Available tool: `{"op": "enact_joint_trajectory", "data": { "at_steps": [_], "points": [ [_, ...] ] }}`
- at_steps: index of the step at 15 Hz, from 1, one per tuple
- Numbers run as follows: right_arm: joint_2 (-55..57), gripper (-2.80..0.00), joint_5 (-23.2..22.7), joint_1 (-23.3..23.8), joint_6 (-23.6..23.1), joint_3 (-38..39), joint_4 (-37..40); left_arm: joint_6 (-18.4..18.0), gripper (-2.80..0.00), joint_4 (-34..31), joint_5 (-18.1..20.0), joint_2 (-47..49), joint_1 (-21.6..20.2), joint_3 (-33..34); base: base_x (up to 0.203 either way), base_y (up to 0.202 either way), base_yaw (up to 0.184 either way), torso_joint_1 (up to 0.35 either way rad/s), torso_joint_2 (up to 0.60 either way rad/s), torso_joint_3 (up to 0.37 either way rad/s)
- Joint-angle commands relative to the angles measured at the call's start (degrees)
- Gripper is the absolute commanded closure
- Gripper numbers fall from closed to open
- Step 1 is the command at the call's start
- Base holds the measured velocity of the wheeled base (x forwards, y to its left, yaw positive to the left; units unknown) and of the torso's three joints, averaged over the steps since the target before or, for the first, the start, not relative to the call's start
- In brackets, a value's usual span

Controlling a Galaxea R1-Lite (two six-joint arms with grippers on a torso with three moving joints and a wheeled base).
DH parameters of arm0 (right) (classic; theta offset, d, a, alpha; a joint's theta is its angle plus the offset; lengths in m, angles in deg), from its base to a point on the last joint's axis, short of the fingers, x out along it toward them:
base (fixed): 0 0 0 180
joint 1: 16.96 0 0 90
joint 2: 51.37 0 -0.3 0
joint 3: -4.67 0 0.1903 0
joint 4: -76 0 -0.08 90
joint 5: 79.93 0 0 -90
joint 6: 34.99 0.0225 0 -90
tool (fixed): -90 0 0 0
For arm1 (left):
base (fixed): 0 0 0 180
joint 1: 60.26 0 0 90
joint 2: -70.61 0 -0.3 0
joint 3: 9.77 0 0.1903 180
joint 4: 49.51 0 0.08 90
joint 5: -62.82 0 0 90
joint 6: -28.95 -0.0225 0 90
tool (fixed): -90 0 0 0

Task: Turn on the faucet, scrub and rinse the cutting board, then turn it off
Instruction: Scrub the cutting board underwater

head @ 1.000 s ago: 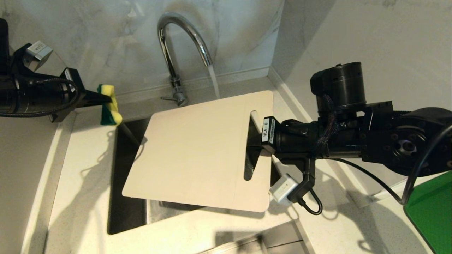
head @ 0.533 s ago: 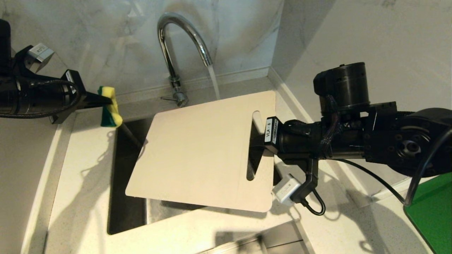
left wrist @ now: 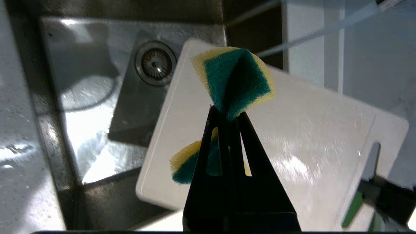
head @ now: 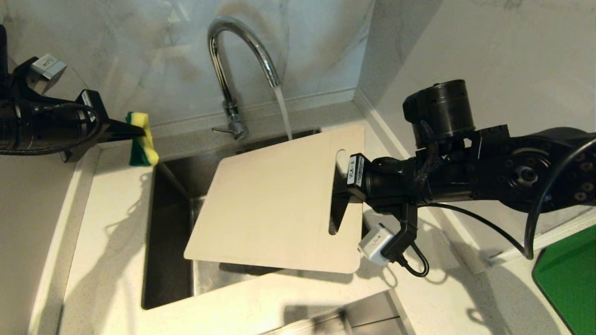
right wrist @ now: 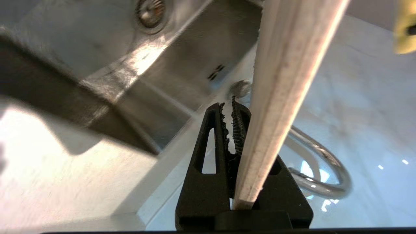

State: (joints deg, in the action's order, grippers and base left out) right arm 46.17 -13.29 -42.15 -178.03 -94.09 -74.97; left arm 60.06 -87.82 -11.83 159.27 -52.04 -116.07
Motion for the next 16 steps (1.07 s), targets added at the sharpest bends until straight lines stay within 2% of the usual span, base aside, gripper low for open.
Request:
{"op": "enact_joint_trajectory", "data": {
  "at_steps": [1, 6, 8, 16],
  "points": [
    [2.05, 0.0, 0.13, -0.04, -2.36, -4.54, 3.34, 0.19, 0.0, -0.86, 0.12, -1.51, 1.17, 0.05, 0.0, 0.0, 0.0, 0.0, 0.0, 0.0],
    [8.48, 0.0, 0.33, 1.71, -8.9, -19.21, 14.53, 0.3, 0.0, -0.96, 0.12, -2.0, 1.7, 0.05, 0.0, 0.0, 0.0, 0.0, 0.0, 0.0],
    [9.77, 0.0, 0.25, 3.56, -10.5, -20.92, 15.87, 0.35, 0.0, -1.05, 0.12, -2.27, 1.97, 0.14, 0.0, 0.0, 0.0, 0.0, 0.0, 0.0],
    [13.48, 0.0, 0.24, 5.87, -12.18, -23.89, 16.17, 0.44, 0.0, -1.05, 0.12, -2.27, 2.5, 0.23, 0.0, 0.0, 0.0, 0.0, 0.0, 0.0]
  ]
}}
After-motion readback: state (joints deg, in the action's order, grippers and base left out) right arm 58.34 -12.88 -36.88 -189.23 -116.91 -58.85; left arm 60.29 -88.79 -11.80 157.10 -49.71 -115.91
